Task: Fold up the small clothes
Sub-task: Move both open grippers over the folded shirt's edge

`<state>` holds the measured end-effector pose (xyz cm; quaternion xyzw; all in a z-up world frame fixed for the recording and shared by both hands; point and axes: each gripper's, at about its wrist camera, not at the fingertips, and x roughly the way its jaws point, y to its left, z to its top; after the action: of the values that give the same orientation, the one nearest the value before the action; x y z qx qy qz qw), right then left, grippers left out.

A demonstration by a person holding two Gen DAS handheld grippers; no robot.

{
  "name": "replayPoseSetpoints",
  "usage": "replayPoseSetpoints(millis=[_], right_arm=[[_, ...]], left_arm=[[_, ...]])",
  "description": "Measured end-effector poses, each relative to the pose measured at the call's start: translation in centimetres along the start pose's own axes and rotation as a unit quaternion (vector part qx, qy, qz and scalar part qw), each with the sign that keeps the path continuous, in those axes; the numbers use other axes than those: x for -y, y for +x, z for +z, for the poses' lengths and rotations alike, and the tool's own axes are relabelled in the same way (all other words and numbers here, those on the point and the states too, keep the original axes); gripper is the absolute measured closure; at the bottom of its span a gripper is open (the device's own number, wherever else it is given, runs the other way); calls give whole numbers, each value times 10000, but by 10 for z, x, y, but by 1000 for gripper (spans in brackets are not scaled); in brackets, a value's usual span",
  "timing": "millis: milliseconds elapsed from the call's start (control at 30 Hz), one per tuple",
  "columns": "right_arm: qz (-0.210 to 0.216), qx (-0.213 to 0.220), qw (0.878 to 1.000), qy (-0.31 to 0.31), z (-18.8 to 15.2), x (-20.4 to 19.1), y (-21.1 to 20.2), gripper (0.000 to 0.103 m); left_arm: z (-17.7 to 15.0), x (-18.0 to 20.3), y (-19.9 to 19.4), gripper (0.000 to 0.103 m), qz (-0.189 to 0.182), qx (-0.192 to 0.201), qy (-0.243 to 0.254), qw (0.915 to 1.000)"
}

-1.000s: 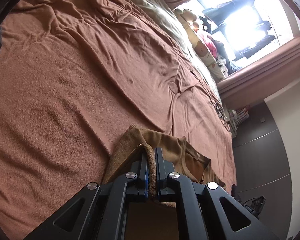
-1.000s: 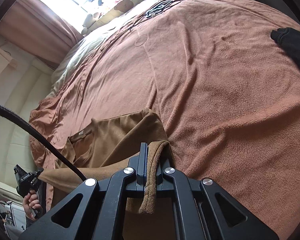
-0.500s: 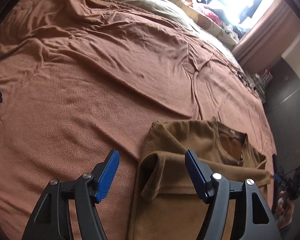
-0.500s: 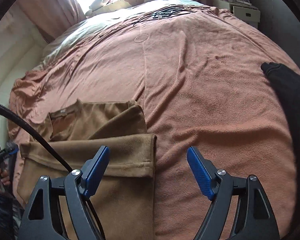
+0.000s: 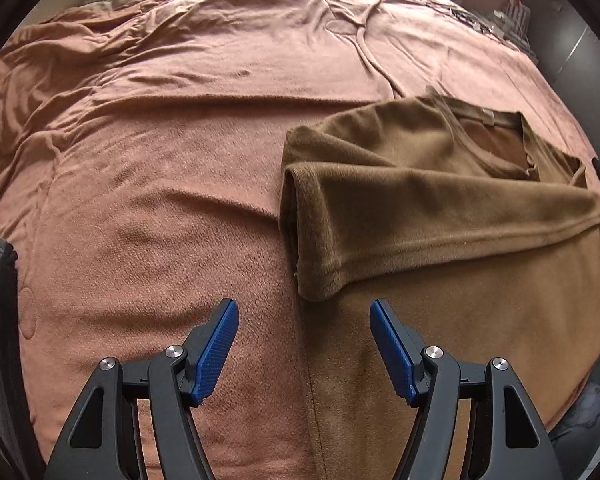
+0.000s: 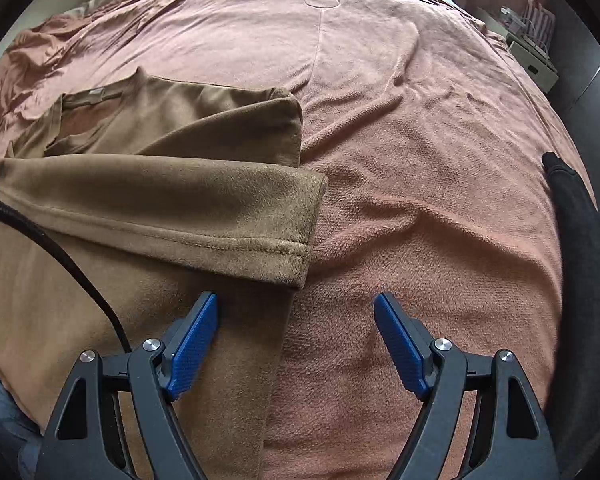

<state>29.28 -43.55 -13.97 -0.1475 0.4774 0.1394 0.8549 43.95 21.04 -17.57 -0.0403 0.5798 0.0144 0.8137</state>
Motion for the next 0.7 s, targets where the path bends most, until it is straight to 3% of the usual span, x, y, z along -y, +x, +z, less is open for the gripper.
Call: replayPoseSetpoints(millis=[100, 267, 700], right_arm=[[-70, 5, 10000, -25, 11, -5, 11, 25], [-239, 85, 9997, -56, 33, -9, 20, 25], [-400, 258, 9985, 257, 88, 4, 47, 25]], left_arm=[[3, 2, 14, 33, 259, -138, 123, 9995], [21, -4, 23, 27, 309, -15, 37, 9995], [87, -14, 39, 27, 502, 261, -78, 9984]])
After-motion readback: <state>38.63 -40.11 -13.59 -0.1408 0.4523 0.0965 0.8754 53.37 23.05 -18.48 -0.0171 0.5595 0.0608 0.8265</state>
